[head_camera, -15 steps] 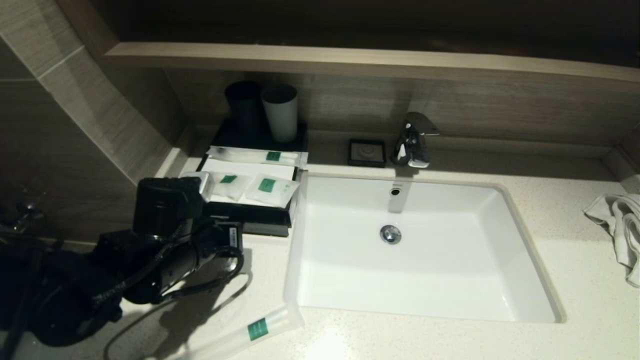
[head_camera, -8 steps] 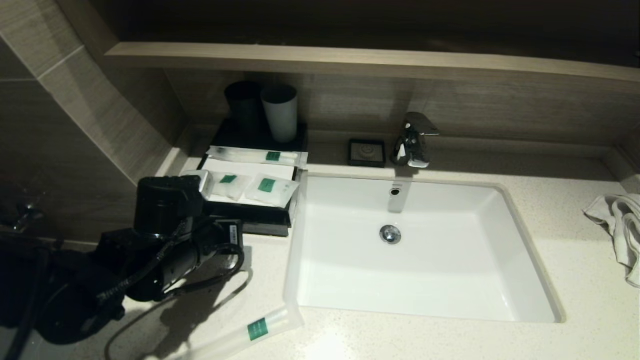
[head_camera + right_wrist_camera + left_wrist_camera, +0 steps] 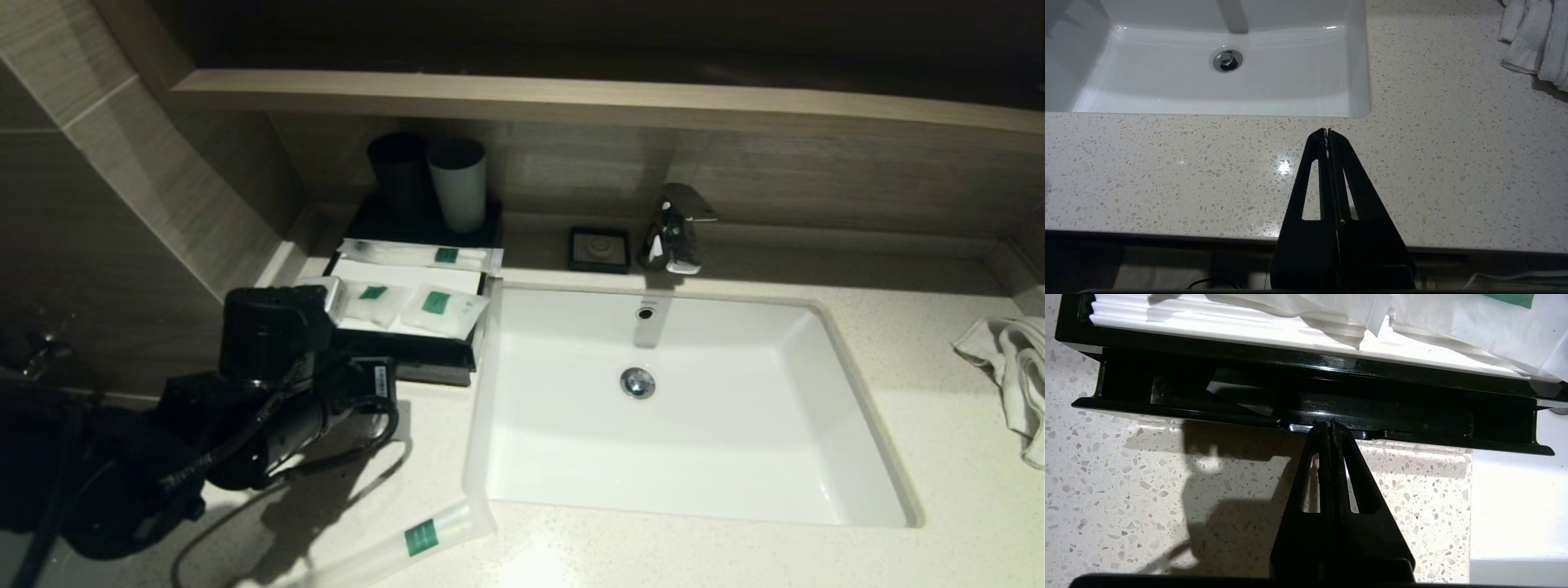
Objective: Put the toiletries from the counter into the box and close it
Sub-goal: Open the drawer
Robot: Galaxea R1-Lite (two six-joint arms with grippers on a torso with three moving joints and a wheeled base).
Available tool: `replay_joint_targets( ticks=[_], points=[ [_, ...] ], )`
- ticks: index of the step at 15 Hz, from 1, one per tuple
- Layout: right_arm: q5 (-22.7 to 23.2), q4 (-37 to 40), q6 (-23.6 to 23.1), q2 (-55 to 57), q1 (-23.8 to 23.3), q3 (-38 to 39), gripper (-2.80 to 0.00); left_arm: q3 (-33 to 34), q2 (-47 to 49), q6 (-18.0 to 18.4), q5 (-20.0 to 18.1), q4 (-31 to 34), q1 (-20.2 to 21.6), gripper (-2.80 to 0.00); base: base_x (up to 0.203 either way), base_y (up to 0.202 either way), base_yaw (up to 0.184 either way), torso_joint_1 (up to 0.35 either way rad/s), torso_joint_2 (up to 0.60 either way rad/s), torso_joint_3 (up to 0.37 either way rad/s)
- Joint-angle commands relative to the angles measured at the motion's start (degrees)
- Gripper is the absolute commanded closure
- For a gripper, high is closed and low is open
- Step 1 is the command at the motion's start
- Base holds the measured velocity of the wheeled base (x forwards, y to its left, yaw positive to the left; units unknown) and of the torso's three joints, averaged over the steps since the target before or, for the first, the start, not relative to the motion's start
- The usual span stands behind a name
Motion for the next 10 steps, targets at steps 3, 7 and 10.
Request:
replay_joint_targets(
  ticks=[3,7,10],
  points=[
    [0.0,0.0,0.0,0.1,0.0,0.0,0.00,-0.2,0.4,0.0,0.1,-0.2,0.2,0.00,0.000,0.000,0.000,0.000,0.00,0.000],
    [0.0,0.0,0.0,0.1,0.0,0.0,0.00,0.1,0.6,0.0,0.0,-2.1,0.6,0.00,0.000,0.000,0.000,0.000,0.00,0.000],
    [0.0,0.0,0.0,0.1,0.0,0.0,0.00,0.1,0.8,0.1,-0.2,-2.5,0.6,0.00,0.000,0.000,0.000,0.000,0.00,0.000]
  ],
)
